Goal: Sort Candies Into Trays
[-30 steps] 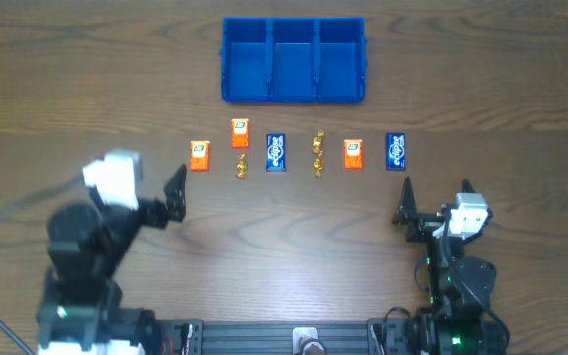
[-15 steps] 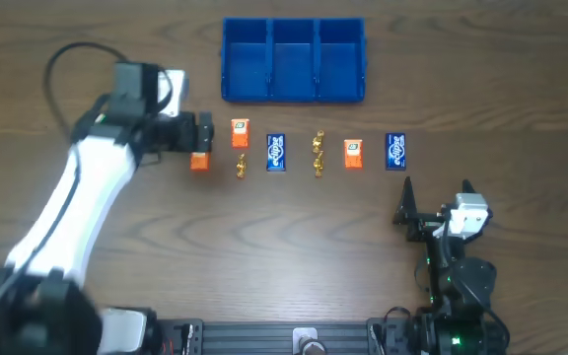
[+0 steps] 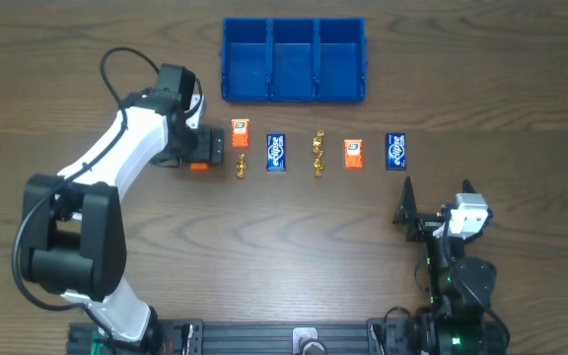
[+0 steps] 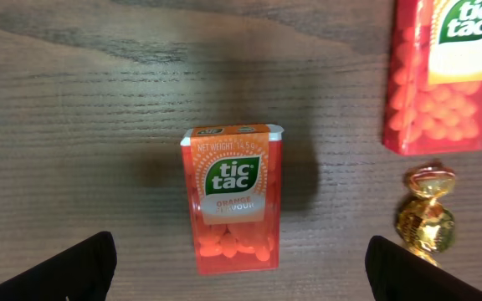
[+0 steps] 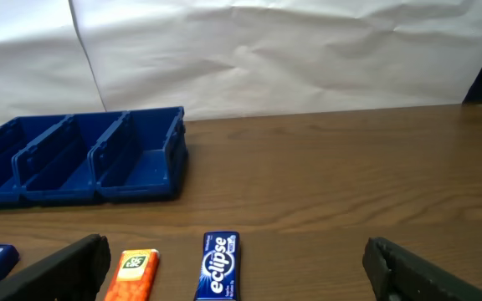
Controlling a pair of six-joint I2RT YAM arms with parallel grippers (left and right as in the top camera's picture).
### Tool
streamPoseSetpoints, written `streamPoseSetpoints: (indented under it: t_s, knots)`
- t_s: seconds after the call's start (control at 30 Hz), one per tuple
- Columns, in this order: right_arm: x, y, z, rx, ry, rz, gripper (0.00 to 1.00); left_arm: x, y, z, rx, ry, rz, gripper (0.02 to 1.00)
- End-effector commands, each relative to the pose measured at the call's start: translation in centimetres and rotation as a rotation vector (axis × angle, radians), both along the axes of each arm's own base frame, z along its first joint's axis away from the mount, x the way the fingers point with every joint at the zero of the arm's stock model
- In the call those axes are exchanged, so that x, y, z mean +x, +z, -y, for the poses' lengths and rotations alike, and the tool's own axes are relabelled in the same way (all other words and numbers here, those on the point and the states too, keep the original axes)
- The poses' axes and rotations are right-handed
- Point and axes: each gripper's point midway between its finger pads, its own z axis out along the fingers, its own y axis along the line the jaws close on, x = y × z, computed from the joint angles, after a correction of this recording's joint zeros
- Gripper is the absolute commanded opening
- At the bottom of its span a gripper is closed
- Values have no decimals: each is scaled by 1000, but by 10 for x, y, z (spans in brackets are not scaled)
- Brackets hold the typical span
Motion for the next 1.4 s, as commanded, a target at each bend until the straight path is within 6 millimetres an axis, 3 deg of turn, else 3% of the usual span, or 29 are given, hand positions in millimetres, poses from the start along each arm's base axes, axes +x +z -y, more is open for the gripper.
streamPoseSetpoints:
  t_s: [0.03,0.43,0.6,0.8,1.03,1.1,1.17,1.23,1.4]
  knots:
    - [0,-1,-2,-8,9,-2,1000,7,-7,-4,47,16,1,958]
    - [0,-1,-2,-8,9,-2,1000,12,-28,-2,51,22,-17,895]
    - [0,-1,-2,-8,9,-2,1000,12,-29,-1,100,21,-6,741]
    - [0,-1,-2,-8,9,-2,1000,12,-28,2,115,37,4,485]
    - [0,-1,-2,-8,9,-2,1000,13,-28,3,104,78,4,310]
    - [0,-1,-2,-8,9,-2,1000,15,-26,4,98,91,9,299]
    - [0,-1,-2,-8,9,-2,1000,21,-18,6,87,113,26,297]
    - [0,-1,-2,-8,9,-2,1000,34,6,13,59,150,73,297]
    - [0,-1,-2,-8,9,-2,1000,87,99,44,-6,186,272,305]
